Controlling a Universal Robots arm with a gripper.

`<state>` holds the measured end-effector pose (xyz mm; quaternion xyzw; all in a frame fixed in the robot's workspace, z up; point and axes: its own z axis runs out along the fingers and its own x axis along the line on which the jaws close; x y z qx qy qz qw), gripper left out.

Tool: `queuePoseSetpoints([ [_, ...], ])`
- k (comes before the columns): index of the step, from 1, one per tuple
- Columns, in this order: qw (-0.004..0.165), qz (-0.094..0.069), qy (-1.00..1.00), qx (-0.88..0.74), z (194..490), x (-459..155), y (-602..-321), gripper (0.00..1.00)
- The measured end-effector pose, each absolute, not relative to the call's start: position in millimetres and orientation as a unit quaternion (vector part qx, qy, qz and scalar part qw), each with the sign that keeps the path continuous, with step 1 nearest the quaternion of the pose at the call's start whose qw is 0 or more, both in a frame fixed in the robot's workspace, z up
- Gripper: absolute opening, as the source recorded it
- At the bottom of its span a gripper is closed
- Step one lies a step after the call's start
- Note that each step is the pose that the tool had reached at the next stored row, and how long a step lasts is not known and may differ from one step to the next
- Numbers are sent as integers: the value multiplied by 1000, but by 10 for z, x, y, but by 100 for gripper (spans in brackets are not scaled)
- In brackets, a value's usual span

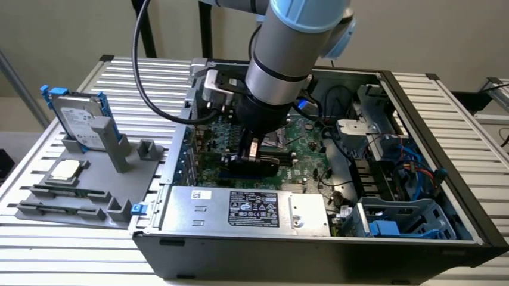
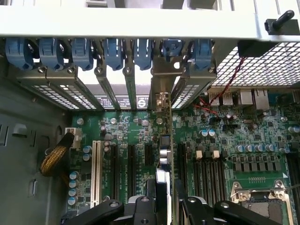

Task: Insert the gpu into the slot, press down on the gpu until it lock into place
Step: 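Insert the gpu into the slot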

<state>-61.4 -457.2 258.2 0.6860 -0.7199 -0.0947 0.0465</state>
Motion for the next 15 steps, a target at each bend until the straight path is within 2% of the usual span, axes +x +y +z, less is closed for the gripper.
queuePoseSetpoints([
  [15,56,-104,-719,685,2557,-603,-4572,26],
])
